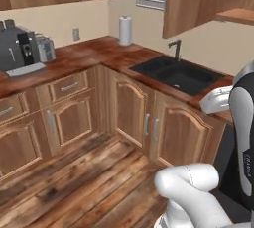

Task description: Pick up the bowls from the cabinet and place each bowl in front of a stool on the dining counter.

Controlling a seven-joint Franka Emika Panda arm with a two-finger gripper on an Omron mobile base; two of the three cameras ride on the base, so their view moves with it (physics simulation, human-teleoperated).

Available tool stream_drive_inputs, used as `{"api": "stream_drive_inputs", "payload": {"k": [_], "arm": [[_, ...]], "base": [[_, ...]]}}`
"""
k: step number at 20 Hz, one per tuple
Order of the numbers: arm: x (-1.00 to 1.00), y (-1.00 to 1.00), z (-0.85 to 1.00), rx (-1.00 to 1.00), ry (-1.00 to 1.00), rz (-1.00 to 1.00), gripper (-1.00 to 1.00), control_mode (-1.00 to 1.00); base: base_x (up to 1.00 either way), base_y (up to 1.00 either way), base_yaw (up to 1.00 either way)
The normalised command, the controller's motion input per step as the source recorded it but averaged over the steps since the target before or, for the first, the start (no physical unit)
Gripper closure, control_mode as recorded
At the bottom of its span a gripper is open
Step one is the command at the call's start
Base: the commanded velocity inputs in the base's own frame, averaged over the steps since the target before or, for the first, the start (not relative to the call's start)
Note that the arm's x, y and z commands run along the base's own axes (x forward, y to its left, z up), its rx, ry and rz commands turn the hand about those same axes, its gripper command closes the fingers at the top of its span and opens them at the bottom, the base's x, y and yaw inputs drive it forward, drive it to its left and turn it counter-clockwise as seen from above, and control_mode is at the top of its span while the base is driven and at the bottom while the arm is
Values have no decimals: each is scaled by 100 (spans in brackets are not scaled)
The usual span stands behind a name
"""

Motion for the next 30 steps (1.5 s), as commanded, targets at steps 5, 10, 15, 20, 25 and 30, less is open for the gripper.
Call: {"api": "stream_drive_inputs", "payload": {"k": [5, 10, 15, 20, 25, 30], "arm": [[0, 0, 0, 0, 0, 0, -100, 100], [0, 0, 0, 0, 0, 0, -100, 100], [0, 0, 0, 0, 0, 0, -100, 100], [0, 0, 0, 0, 0, 0, -100, 100], [0, 0, 0, 0, 0, 0, -100, 100], [0, 0, 0, 0, 0, 0, -100, 100]], "base": [[90, 61, -63], [54, 21, -74], [9, -19, -83], [23, -15, -78], [52, -3, -55], [62, -25, -38]]}}
